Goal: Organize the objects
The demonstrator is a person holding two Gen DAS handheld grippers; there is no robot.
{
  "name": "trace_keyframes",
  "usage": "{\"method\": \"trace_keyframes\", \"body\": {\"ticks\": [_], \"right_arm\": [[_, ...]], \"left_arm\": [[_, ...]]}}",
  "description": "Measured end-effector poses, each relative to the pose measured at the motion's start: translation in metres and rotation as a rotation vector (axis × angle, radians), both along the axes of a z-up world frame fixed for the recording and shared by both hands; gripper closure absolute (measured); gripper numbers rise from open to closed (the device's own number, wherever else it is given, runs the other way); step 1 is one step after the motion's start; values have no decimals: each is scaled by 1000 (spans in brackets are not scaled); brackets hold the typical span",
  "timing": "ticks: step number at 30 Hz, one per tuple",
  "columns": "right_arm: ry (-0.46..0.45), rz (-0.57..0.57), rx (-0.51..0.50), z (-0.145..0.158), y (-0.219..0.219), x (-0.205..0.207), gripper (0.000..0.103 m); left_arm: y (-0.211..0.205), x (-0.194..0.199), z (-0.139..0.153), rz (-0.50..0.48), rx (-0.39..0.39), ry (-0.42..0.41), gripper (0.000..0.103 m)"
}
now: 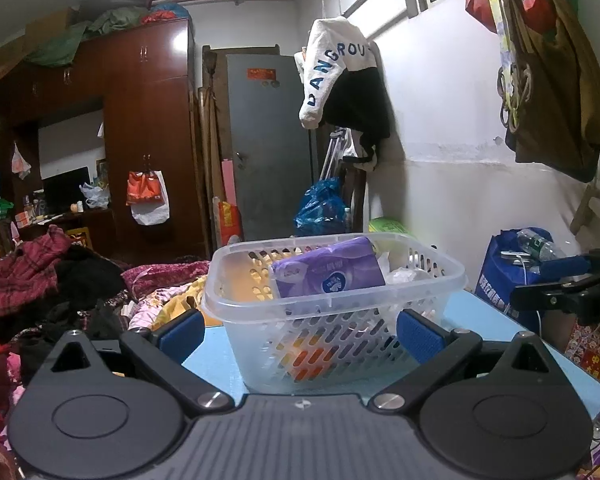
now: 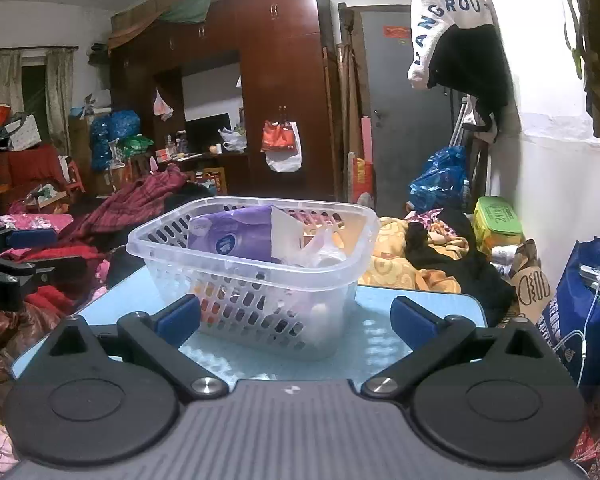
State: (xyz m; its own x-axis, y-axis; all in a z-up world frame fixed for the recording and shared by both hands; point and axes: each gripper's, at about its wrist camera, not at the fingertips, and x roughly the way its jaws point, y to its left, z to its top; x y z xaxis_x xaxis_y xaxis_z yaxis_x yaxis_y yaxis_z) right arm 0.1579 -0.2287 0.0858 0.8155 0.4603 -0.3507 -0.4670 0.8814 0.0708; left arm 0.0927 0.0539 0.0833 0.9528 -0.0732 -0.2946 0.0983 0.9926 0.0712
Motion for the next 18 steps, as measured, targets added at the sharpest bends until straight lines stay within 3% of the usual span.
{"method": "trace_keyframes", "body": {"ticks": [18], "right_arm": [[-2,-8,-2,0,1,1,0]], "left_arm": [[-6,5,-3,-6,0,16,0]]}}
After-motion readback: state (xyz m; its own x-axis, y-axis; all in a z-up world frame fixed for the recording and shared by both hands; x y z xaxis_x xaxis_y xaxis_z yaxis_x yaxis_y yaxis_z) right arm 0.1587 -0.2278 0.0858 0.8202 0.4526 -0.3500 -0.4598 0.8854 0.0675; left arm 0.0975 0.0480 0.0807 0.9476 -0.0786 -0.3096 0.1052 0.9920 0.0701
